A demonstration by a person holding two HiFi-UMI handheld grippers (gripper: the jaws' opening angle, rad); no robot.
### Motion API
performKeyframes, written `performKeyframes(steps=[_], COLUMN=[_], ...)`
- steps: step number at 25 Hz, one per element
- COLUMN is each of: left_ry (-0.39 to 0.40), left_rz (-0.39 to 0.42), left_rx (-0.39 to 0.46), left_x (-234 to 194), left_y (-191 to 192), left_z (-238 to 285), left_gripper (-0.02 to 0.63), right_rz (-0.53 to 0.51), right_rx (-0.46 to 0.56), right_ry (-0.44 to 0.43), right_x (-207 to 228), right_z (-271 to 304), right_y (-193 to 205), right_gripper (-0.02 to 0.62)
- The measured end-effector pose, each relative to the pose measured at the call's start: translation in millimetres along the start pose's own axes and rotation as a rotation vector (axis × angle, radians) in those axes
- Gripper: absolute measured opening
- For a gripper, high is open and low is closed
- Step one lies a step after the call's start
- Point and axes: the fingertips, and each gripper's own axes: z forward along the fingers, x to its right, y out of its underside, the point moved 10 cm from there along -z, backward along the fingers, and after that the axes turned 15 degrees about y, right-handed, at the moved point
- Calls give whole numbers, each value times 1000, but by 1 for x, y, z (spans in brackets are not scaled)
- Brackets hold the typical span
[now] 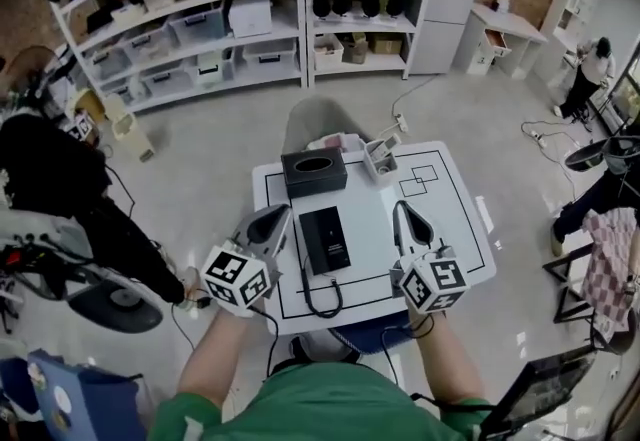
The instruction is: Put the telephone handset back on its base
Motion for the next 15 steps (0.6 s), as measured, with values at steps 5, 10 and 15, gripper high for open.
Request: performKeyframes(steps=[5,10,15], left_ry=[-55,-107,-138], left_rz=[90,117,114], left_rx=[17,76,123], left_x=[18,27,29], left_y=[-20,-44,-48], left_z=[-11,-21,-25], left_gripper=[21,21,21], right_rz=[-32,-63,-92], right_rx=[49,92,143], right_ry=[-22,-27,-18], right_x=[-7,-15,-16], right_z=[-11,-23,-33], right_y=[-18,-44,-54], right_gripper=[21,21,21])
